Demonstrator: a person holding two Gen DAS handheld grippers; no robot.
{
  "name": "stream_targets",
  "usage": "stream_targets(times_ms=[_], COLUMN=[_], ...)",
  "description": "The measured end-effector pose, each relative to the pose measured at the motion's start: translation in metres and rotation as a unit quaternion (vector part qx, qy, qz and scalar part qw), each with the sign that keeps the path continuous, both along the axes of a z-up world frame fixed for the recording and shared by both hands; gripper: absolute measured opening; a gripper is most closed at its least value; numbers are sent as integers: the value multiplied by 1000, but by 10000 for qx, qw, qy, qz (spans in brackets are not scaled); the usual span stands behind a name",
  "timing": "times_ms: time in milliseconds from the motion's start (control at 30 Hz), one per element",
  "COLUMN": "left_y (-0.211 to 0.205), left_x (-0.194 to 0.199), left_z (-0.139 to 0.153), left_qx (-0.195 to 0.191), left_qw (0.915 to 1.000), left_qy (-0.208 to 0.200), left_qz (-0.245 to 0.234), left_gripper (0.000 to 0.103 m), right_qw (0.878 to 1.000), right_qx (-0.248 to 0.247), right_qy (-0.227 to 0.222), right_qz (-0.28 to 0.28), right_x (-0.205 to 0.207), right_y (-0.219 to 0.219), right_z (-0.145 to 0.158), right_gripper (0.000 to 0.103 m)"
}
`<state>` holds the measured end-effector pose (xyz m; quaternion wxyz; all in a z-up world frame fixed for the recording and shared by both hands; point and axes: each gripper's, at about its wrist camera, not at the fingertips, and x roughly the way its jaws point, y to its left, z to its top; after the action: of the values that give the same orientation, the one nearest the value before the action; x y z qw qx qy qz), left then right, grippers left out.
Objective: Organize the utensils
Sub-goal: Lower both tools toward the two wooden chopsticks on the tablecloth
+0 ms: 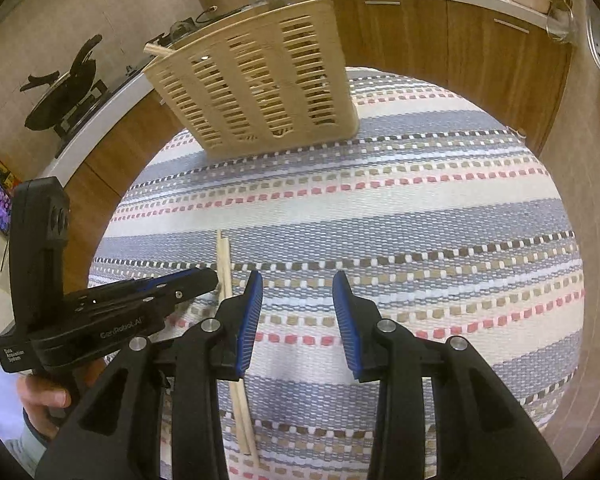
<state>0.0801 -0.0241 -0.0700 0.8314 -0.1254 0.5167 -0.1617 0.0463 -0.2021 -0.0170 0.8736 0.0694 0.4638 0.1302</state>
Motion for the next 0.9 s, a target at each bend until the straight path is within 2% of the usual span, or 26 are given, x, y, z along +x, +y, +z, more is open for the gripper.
stream_targets(times_ms=[233,333,467,533,633,833,900], left_y=[-23,-29,-42,-48,-50,-28,-17], left_x=[-4,-10,-22,-26,-27,-15,-13], left_z=[4,4,3,3,3,5,6], left_qx=[322,443,738,920,1058,788,647], left_qw=[9990,9976,9927,9905,9892,9950,9968], left_qy=[-217,-364,-677,-816,-917,-621,-430], left_qz=[223,380,670,610,436,-28,-206], left_gripper=[18,21,21,21,11,5,0], right_qw=[9998,9997,9996,9995,9996,9997,9986], right_qx=[159,144,114,101,15,-159,-324], right_qy=[-23,-65,-111,-116,-96,164,338], right_qz=[-154,-182,-250,-274,-249,-54,225], right_x=[2,0,-5,-6,-8,3,9], right_y=[-16,-19,-23,-25,-27,-16,0], right_z=[1,2,3,3,3,-5,-9], right_gripper=[33,33,33,33,33,33,33])
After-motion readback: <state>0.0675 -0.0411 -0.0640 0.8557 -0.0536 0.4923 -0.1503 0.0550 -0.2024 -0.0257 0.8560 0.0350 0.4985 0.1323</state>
